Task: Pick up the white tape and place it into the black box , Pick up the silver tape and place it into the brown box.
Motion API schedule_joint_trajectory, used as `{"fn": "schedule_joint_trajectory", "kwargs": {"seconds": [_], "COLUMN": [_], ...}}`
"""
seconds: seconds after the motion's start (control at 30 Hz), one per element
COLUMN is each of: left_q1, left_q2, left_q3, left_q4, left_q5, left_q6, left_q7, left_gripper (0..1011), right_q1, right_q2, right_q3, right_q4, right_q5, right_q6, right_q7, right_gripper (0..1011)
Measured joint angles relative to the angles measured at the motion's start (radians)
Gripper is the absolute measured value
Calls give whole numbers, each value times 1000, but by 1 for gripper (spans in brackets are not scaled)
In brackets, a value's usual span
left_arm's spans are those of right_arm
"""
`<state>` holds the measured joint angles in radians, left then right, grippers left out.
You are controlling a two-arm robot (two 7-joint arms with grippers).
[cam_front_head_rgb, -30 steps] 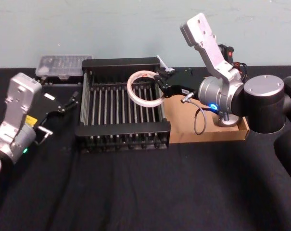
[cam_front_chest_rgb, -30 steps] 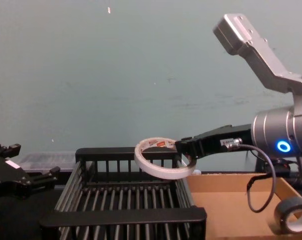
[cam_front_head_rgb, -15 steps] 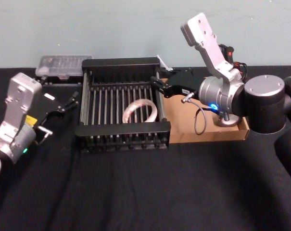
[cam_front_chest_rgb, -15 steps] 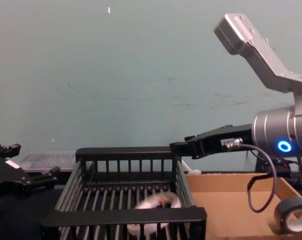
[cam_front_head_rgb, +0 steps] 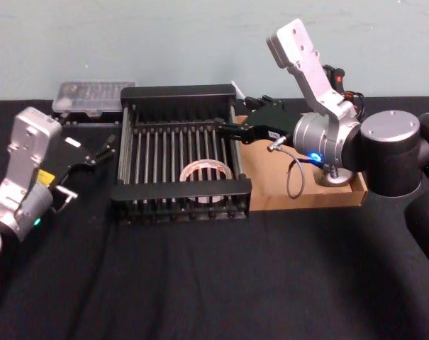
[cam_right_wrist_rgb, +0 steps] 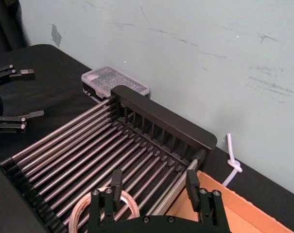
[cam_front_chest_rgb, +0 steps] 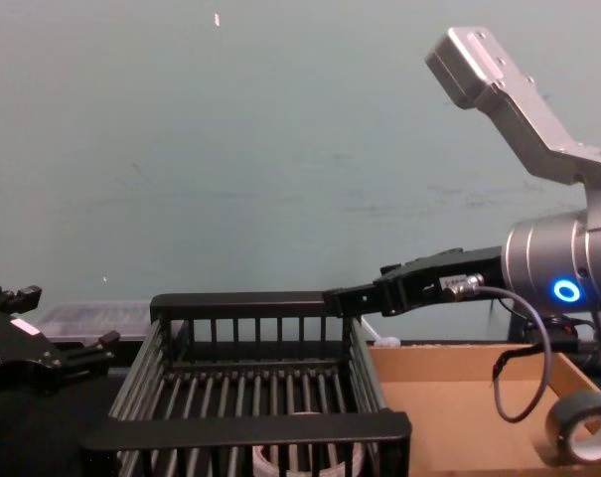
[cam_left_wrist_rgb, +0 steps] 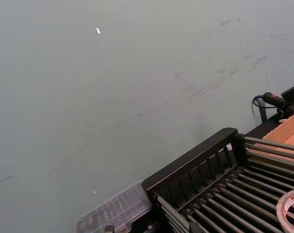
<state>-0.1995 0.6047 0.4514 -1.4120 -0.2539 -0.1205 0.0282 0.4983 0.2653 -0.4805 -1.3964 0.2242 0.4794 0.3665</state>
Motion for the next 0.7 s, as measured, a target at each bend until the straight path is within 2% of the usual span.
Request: {"fn": "schedule_joint_trajectory", "kwargs": {"seconds": [0.03,0.13,0.23,0.5,0.7], "left_q1": [0,0,0,0,0], "left_q2": [0,0,0,0,0], "left_q3": [0,0,0,0,0], "left_q4": [0,0,0,0,0], "left_q5": [0,0,0,0,0], "left_q6": [0,0,0,0,0], "left_q7": [0,0,0,0,0], "left_gripper": [1001,1001,1001,1001,1001], "right_q1": [0,0,0,-12,-64], "right_q2": [0,0,0,2,7], "right_q3": [0,0,0,8,56], "right_q4": [0,0,0,-10,-46], "right_q5": [0,0,0,-16,-65], "right_q6": [0,0,0,-13,-94], "right_q7": [0,0,0,-20,-108], "right_gripper": [836,939,999,1000,1000]}}
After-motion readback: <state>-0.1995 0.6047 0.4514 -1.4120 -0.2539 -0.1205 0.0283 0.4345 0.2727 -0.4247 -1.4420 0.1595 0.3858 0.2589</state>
